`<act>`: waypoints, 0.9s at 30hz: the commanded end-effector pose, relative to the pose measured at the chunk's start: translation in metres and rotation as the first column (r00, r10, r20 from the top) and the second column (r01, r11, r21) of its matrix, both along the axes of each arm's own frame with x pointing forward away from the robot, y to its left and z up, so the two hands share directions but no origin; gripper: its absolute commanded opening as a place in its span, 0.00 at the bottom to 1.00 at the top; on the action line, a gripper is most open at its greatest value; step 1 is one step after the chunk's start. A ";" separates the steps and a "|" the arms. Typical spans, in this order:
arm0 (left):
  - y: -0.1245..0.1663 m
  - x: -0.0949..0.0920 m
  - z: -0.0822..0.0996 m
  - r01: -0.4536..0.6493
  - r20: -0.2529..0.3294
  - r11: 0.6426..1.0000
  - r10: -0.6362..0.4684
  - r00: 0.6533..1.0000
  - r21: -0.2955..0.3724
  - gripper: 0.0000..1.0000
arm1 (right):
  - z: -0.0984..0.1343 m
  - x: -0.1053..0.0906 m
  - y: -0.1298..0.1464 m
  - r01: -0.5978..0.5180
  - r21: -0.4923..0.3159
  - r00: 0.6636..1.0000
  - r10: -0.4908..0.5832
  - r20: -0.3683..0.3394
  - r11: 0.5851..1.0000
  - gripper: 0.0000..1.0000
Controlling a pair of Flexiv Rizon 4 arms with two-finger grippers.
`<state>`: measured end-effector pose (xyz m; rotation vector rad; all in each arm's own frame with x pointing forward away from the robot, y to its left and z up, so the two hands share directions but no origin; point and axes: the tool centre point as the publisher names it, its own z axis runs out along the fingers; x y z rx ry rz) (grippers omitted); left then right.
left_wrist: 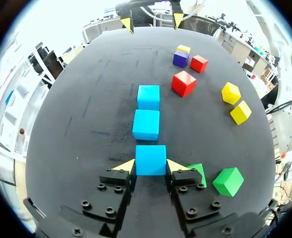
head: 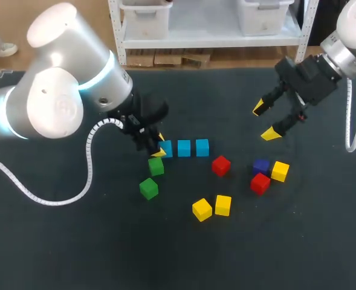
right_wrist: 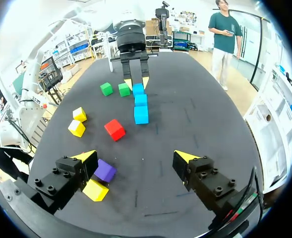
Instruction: Place the blue cubes, place green cubes on the blue cubes, place the yellow cubes on the green cubes, then place the red cubes on the yellow cubes, and place purple cube on the red cubes.
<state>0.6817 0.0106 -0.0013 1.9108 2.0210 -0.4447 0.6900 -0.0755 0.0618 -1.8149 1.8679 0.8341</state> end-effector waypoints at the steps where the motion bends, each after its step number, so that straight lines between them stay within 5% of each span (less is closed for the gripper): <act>1: 0.001 0.004 -0.001 0.004 -0.003 1.000 -0.004 1.000 0.003 0.00 | 0.000 0.001 0.000 -0.002 0.002 1.000 0.002 -0.001 1.000 1.00; 23: 0.002 0.008 -0.002 0.015 -0.005 1.000 -0.015 1.000 0.014 0.00 | 0.000 0.001 0.000 -0.002 0.002 1.000 0.002 -0.001 1.000 1.00; 27: 0.002 0.007 -0.002 0.021 -0.006 1.000 -0.020 1.000 0.016 0.23 | 0.000 0.001 0.000 -0.002 0.002 1.000 0.002 -0.001 1.000 1.00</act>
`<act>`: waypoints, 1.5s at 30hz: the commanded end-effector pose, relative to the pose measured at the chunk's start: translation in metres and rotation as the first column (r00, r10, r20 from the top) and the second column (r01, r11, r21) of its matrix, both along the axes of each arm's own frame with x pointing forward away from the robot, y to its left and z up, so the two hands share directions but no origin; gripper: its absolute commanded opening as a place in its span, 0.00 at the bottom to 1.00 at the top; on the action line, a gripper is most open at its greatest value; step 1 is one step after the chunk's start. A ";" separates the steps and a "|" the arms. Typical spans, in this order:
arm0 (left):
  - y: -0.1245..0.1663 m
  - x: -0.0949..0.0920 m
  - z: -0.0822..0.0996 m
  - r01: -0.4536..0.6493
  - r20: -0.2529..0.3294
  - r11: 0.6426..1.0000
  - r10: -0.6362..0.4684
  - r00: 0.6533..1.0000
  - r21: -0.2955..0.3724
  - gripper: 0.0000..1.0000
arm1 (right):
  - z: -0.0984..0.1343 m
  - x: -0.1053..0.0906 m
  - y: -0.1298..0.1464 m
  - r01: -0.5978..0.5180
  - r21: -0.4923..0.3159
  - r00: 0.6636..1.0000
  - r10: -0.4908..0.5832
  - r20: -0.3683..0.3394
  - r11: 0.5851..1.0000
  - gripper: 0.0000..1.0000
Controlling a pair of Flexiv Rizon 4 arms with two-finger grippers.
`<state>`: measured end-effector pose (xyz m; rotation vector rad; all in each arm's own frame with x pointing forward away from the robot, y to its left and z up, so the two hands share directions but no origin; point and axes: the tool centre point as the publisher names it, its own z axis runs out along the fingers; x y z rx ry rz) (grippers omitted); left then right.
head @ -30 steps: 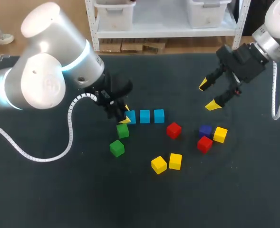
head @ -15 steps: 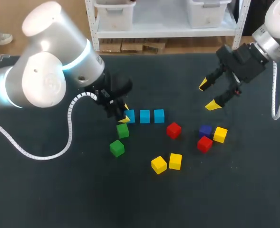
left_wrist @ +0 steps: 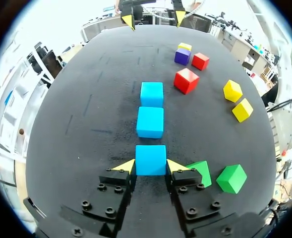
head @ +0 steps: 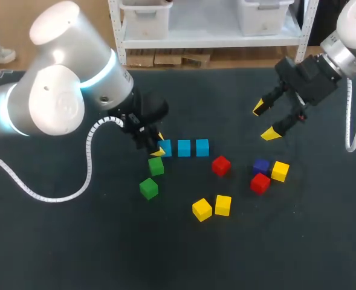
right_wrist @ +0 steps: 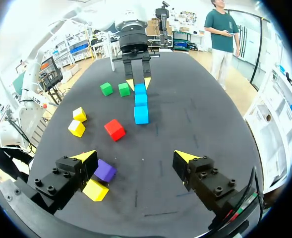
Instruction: Place the blue cubes, place green cubes on the blue cubes, place the yellow cubes on the green cubes, then place the red cubes on the yellow cubes, and place purple cube on the red cubes.
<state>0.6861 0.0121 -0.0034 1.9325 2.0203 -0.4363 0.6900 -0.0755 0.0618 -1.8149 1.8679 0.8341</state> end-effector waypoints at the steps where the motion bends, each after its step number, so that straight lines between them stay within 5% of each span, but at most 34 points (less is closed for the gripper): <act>1: 0.000 0.002 0.000 0.009 -0.004 1.000 -0.009 1.000 0.002 0.29 | 0.000 0.001 0.000 -0.002 0.002 1.000 0.002 -0.001 1.000 1.00; 3: 0.000 0.002 0.000 0.010 -0.004 1.000 -0.010 1.000 0.002 0.38 | 0.000 0.001 0.000 -0.002 0.002 1.000 0.002 -0.001 1.000 1.00; 14: 0.000 0.001 0.000 0.011 -0.009 1.000 -0.011 1.000 0.004 0.43 | 0.000 0.001 0.000 -0.002 0.002 1.000 0.002 -0.001 1.000 1.00; 41: -0.003 0.003 0.000 0.013 -0.007 1.000 -0.013 1.000 0.000 0.35 | 0.000 0.001 0.000 -0.002 0.002 1.000 0.002 -0.001 1.000 1.00; 45: -0.003 0.004 0.001 0.011 -0.007 1.000 -0.011 1.000 0.003 0.47 | 0.000 0.001 0.000 -0.002 0.002 1.000 0.002 -0.001 1.000 1.00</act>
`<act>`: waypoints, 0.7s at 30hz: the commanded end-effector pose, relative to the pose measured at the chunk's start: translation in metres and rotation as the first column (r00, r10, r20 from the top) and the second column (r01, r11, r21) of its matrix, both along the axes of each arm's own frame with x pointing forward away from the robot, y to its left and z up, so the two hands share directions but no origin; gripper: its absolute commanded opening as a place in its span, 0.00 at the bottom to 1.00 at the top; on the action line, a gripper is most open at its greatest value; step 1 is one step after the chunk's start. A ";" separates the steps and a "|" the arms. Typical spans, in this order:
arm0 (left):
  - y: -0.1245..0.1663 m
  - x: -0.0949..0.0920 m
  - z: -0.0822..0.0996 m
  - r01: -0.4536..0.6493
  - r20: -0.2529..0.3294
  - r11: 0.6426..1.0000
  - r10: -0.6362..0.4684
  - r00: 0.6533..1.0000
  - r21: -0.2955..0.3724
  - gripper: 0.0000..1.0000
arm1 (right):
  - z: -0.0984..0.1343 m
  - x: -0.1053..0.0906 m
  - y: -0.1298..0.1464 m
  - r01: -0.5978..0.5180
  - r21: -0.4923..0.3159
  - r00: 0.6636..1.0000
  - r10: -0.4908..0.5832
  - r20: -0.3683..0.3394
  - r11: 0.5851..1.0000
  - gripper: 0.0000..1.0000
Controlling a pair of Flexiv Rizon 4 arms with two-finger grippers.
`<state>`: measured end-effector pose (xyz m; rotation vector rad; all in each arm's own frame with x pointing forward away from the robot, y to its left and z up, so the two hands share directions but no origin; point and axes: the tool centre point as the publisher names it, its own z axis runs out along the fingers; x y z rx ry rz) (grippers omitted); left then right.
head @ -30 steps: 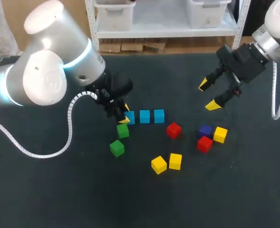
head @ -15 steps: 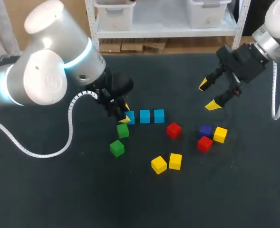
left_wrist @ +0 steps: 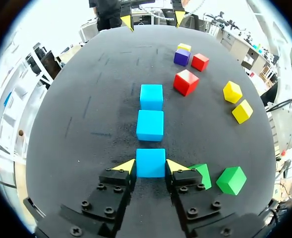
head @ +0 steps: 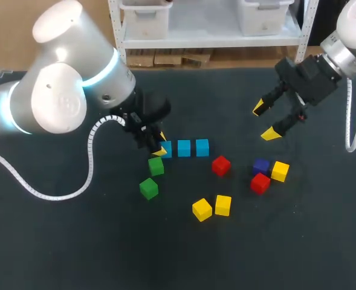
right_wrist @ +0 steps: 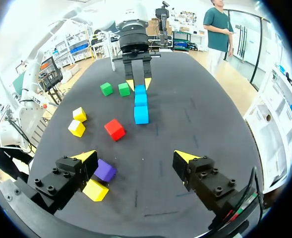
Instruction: Place the blue cubes, place green cubes on the blue cubes, place the yellow cubes on the green cubes, then place the red cubes on the yellow cubes, and place purple cube on the red cubes.
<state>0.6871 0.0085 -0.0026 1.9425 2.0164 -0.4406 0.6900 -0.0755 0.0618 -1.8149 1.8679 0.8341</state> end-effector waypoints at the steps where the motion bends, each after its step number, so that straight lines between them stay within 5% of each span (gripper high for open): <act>1: 0.001 0.002 0.001 -0.005 -0.005 1.000 0.005 1.000 0.006 0.60 | 0.000 0.001 0.000 -0.002 0.002 1.000 0.002 -0.001 1.000 1.00; 2: 0.002 0.002 0.001 -0.013 -0.005 1.000 0.013 1.000 0.009 0.85 | 0.000 0.001 0.000 -0.002 0.002 1.000 0.002 -0.001 1.000 1.00; 3: 0.003 0.002 0.003 -0.021 -0.006 1.000 0.021 1.000 0.011 1.00 | 0.000 0.001 0.000 -0.002 0.002 1.000 0.002 -0.001 1.000 1.00; 11: 0.018 0.001 0.025 -0.142 0.024 0.990 0.142 0.990 0.001 1.00 | 0.000 0.001 0.000 -0.002 0.002 1.000 0.002 -0.001 1.000 1.00; 21: 0.049 -0.020 0.053 -0.377 0.029 0.926 0.377 0.926 0.012 1.00 | 0.000 0.001 0.000 -0.002 0.002 1.000 0.002 -0.001 1.000 1.00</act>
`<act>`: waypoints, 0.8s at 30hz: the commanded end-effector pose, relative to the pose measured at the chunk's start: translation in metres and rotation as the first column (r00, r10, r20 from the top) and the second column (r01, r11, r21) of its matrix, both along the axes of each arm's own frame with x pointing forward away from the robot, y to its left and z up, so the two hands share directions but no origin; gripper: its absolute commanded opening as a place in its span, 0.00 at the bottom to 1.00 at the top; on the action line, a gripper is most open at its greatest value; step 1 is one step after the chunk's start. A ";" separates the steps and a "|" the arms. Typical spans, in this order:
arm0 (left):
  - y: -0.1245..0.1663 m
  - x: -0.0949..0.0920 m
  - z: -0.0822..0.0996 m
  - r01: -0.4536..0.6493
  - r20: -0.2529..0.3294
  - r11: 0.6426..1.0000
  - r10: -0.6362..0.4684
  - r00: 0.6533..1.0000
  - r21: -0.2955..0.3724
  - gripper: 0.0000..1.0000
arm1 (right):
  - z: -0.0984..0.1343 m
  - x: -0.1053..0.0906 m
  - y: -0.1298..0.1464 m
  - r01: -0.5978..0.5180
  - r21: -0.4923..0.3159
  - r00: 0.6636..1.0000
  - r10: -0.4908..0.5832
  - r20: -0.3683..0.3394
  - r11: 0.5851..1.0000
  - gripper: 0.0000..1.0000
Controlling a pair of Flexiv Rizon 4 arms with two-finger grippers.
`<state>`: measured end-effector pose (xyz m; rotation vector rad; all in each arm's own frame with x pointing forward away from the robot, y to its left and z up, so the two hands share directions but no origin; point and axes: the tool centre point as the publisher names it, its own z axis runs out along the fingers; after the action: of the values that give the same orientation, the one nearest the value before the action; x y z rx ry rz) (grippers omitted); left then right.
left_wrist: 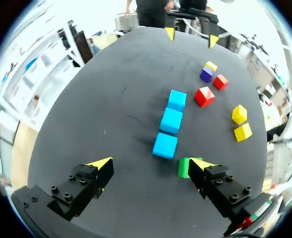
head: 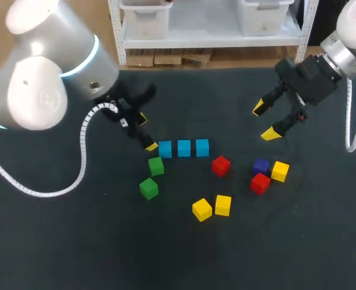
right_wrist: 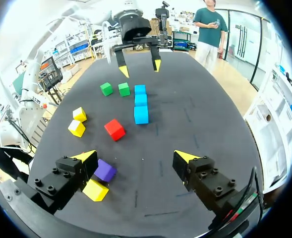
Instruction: Place the blue cubes, place green cubes on the blue cubes, place the yellow cubes on the green cubes, then place the red cubes on the yellow cubes, and place purple cube on the red cubes.
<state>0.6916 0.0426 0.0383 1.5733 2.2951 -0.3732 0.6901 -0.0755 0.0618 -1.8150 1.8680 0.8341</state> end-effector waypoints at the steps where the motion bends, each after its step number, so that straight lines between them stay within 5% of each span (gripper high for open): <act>1: 0.016 -0.028 0.012 -0.079 0.039 0.997 0.079 0.996 0.015 1.00 | 0.000 0.001 0.000 -0.002 0.002 1.000 0.002 -0.001 1.000 1.00; 16: 0.028 -0.074 0.009 -0.119 0.013 0.993 0.119 0.993 0.002 1.00 | 0.000 0.001 0.000 -0.002 0.002 1.000 0.002 -0.001 1.000 1.00; 24: 0.020 -0.071 -0.005 -0.043 0.027 0.999 0.043 0.999 0.004 1.00 | 0.000 0.001 0.000 -0.002 0.002 1.000 0.002 -0.001 1.000 1.00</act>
<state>0.6140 0.0655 0.0398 1.5008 2.3186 -0.3170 0.6901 -0.0755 0.0618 -1.8150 1.8680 0.8342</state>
